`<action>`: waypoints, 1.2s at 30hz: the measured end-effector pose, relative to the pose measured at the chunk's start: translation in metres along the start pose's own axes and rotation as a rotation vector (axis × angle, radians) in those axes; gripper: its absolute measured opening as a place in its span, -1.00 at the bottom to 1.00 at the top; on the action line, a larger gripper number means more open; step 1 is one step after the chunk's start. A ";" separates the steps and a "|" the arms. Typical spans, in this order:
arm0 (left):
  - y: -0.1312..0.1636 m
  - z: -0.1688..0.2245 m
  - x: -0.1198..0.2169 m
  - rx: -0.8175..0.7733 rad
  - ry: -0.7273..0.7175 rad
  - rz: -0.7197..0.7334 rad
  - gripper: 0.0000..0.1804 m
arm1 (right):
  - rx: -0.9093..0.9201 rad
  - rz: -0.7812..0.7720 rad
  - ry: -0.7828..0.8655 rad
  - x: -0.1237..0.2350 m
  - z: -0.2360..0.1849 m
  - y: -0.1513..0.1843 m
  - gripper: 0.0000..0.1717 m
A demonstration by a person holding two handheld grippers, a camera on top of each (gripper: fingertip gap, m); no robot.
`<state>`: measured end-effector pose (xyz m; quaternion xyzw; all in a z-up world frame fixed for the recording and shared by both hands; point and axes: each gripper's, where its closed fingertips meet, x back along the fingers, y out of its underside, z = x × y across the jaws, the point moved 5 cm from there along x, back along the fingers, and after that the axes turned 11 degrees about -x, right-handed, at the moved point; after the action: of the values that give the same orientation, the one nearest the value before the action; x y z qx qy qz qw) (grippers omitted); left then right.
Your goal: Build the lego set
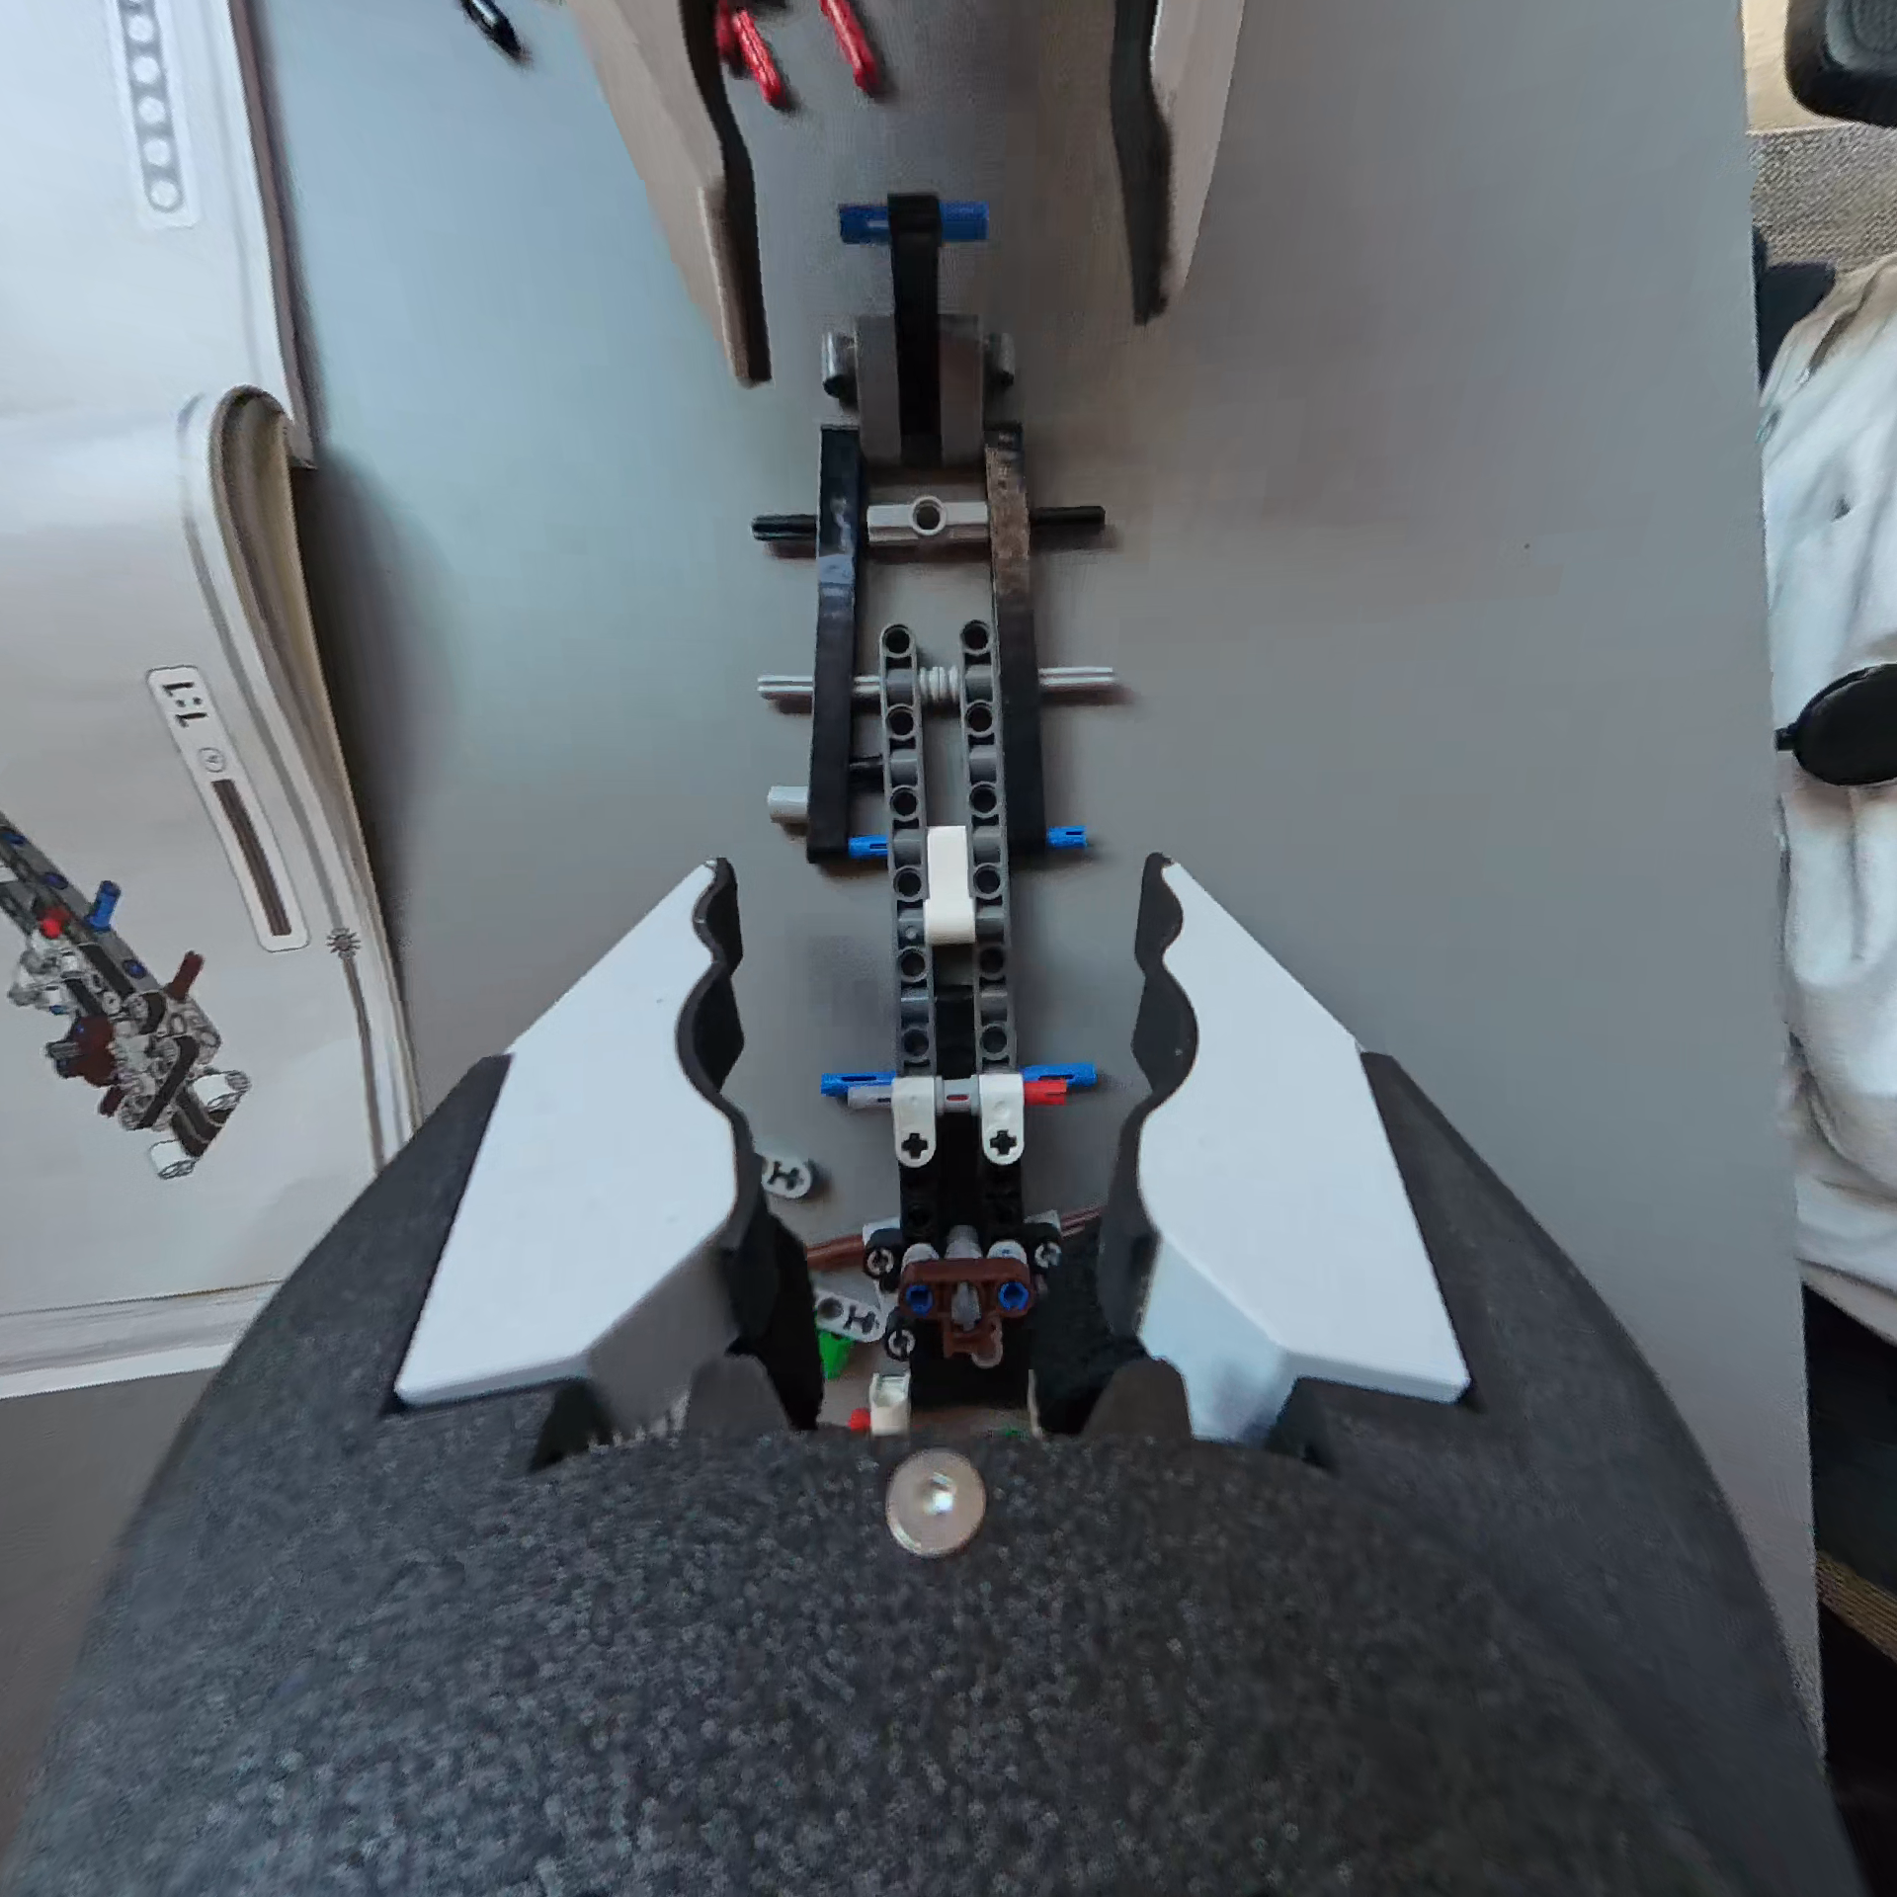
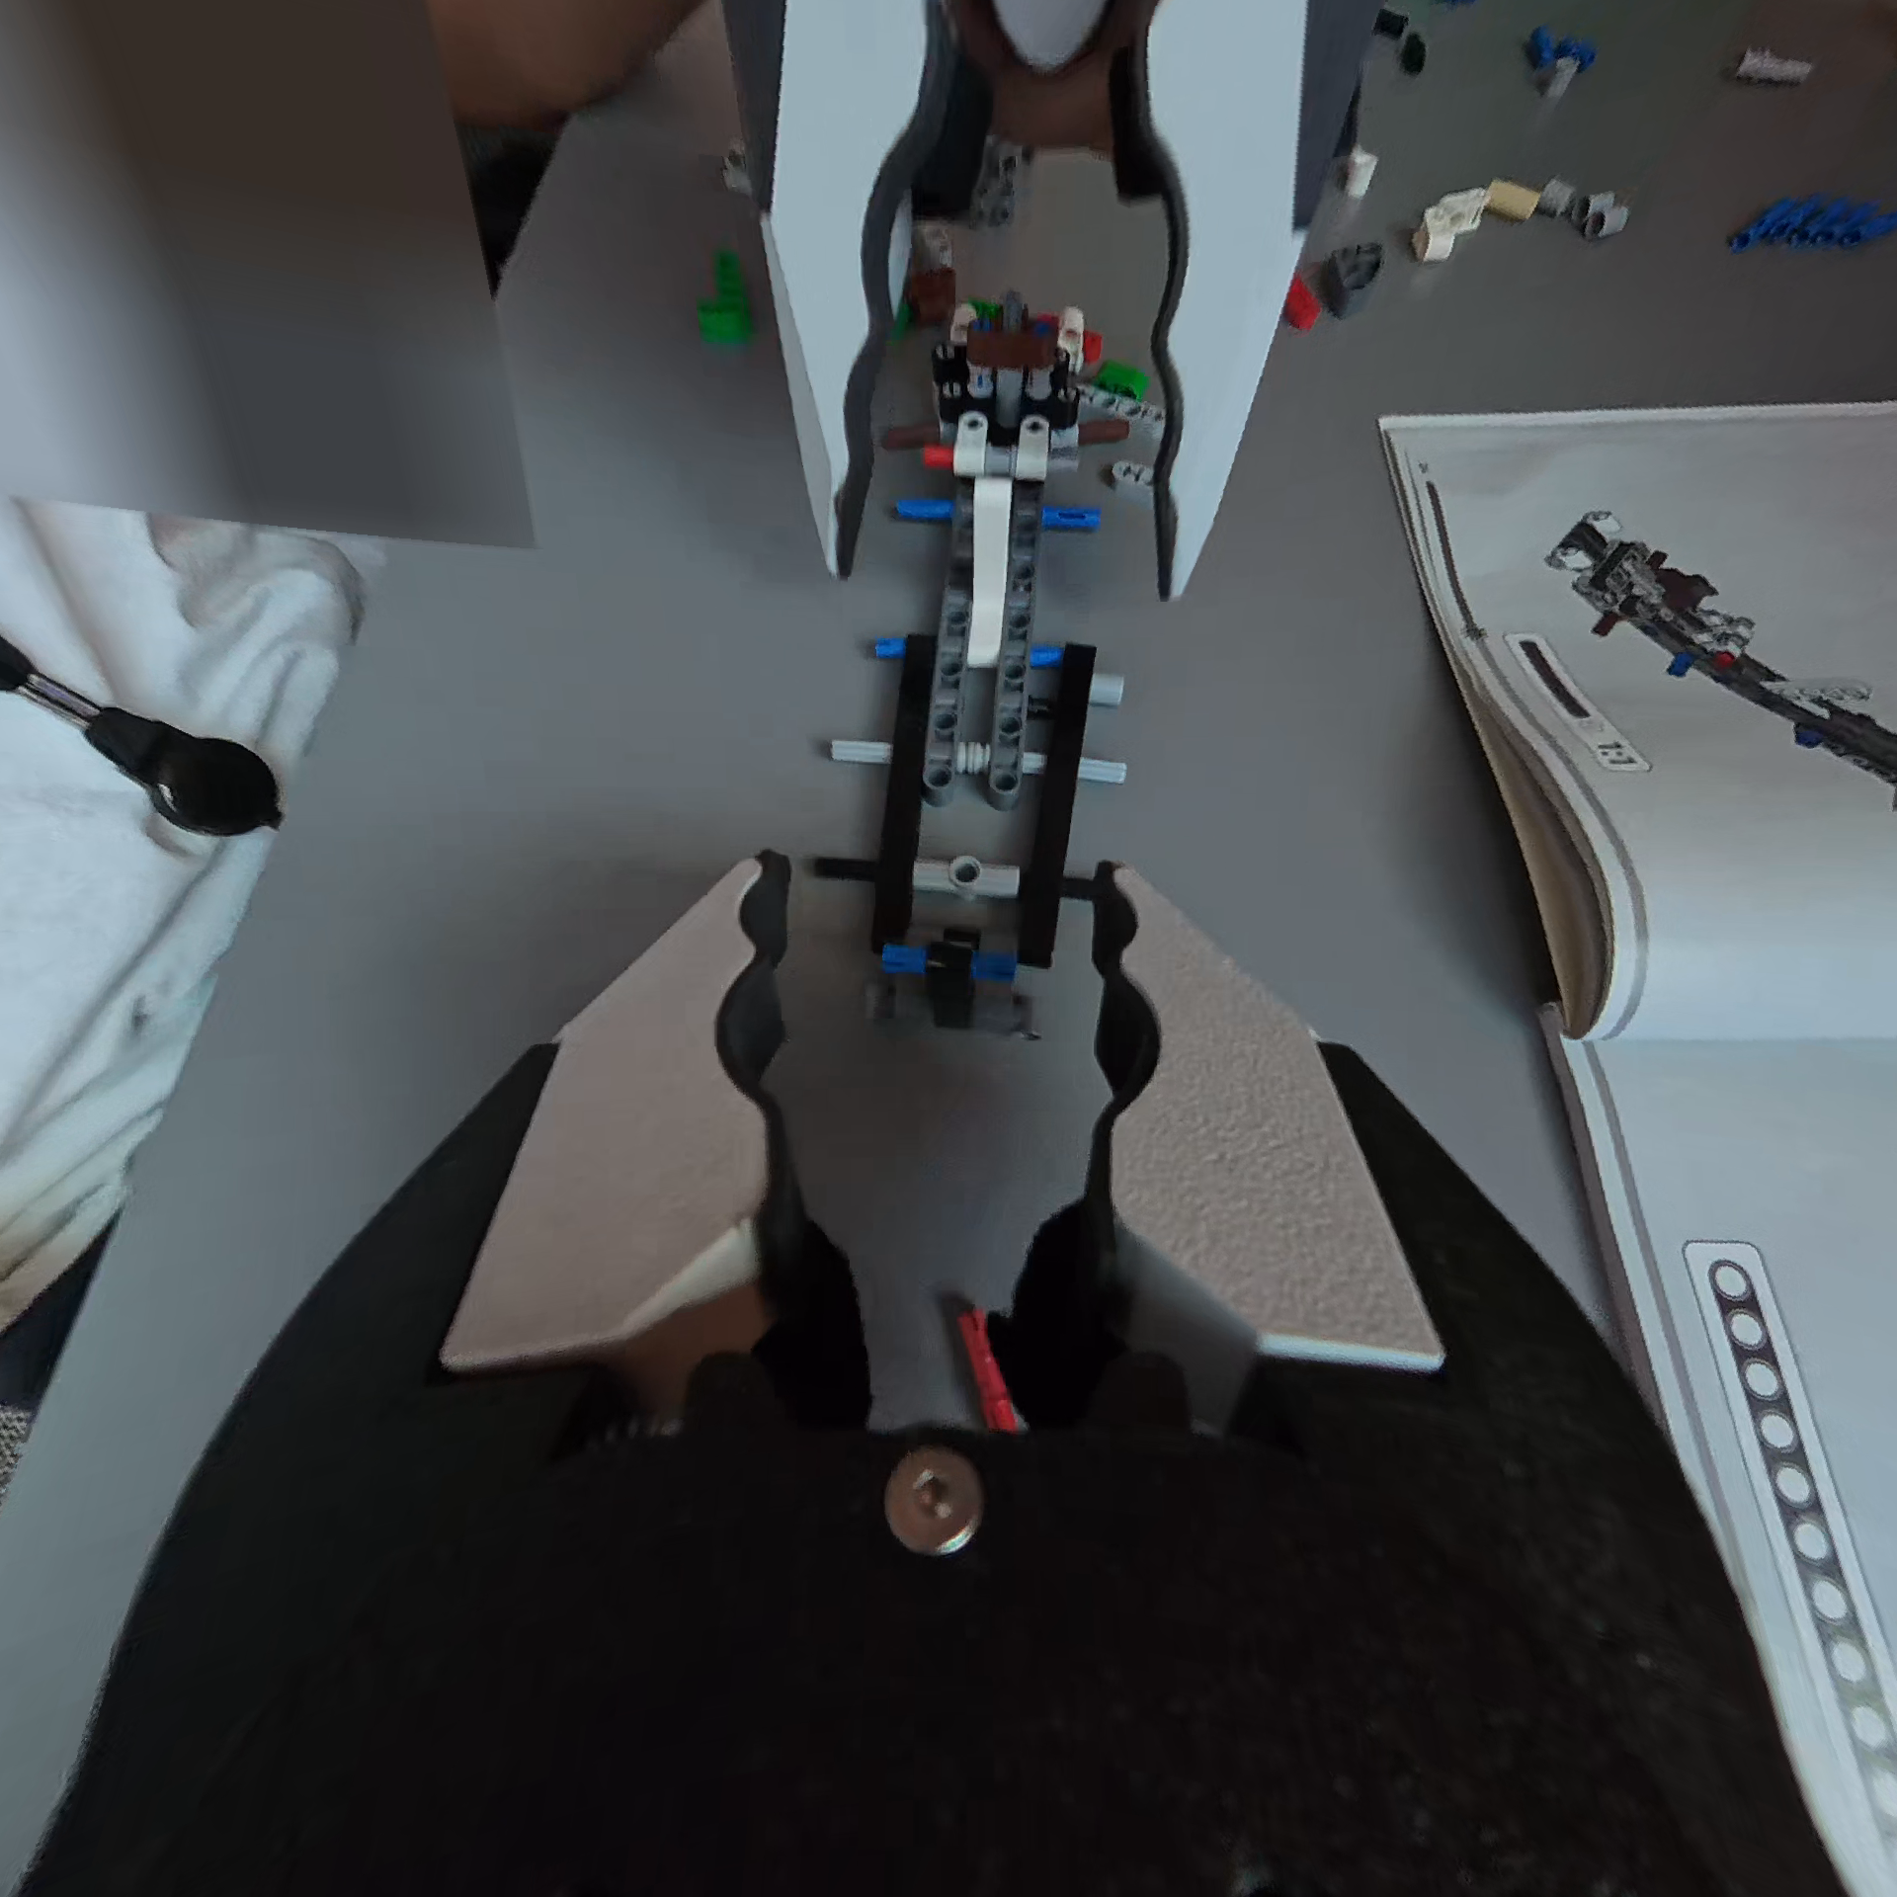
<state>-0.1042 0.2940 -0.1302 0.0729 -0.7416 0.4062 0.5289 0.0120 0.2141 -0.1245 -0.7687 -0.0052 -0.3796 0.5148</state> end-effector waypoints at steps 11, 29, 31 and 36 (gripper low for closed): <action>-0.001 0.004 -0.020 -0.001 0.006 0.015 -0.18 | -0.061 -0.208 0.037 -0.042 0.004 -0.025 -0.34; 0.002 0.002 -0.018 0.025 -0.034 0.041 -0.31 | -0.017 -0.281 0.126 -0.067 0.003 -0.024 -0.46; 0.002 0.002 -0.019 0.026 -0.037 0.041 -0.31 | -0.026 -0.274 0.122 -0.067 0.003 -0.023 -0.47; 0.001 0.002 -0.019 0.028 -0.042 0.025 -0.32 | -0.029 -0.276 0.119 -0.067 0.004 -0.023 -0.47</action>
<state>-0.0982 0.2874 -0.1465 0.0793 -0.7476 0.4215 0.5071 -0.0430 0.2536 -0.1463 -0.7442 -0.0746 -0.4918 0.4459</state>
